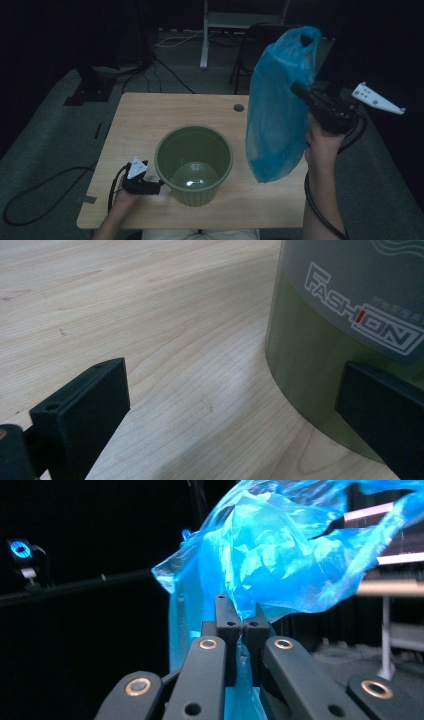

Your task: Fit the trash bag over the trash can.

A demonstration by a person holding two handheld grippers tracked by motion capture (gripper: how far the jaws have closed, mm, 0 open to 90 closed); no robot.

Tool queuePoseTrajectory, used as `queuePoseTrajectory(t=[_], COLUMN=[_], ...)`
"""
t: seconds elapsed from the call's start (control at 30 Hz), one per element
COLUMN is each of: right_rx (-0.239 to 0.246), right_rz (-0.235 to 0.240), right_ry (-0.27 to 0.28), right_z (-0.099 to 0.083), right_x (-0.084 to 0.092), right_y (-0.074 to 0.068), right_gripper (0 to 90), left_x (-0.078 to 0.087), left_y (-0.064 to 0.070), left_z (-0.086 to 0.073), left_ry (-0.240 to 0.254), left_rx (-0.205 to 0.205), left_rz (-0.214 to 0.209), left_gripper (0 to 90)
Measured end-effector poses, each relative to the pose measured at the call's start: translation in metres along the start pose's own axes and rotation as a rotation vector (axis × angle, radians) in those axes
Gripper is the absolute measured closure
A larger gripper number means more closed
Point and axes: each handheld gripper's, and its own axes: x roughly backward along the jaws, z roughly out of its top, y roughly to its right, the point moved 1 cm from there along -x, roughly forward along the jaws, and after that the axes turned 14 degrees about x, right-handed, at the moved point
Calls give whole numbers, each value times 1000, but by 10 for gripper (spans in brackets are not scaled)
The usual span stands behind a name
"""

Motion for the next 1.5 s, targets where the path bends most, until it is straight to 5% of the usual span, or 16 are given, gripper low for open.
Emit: queuePoseTrajectory(t=[0.13,0.27,0.53,0.7,0.87,0.93,1.03,1.33,1.5], right_rx=[77,124,140,133,130,129,113,79,32], right_rz=[-34,-9,58,93,135,136,165,200,219], right_ry=[98,171,218,190,95,84,23,-81,-153], right_z=[42,77,98,80,34,27,-8,-62,-97], right_x=[-6,-18,-54,-74,-94,-95,-103,-94,-75], right_y=[-10,-25,-54,-66,-81,-82,-85,-86,-86], right_gripper=[900,900,900,900,900,899,899,897,895], left_x=[-4,-10,-24,-29,-29,-26,-20,-5,16], left_y=[4,14,31,38,43,41,37,31,26], left_z=[3,7,10,12,12,10,10,12,26], left_ry=[-8,-18,-26,-34,-96,-111,-106,-93,-37], left_rx=[-14,-34,-42,-53,-43,-37,-10,20,29], left_rz=[5,-6,-40,-67,-99,-88,-79,-66,-47], left_gripper=[16,15,15,16,16,15,15,15,16])
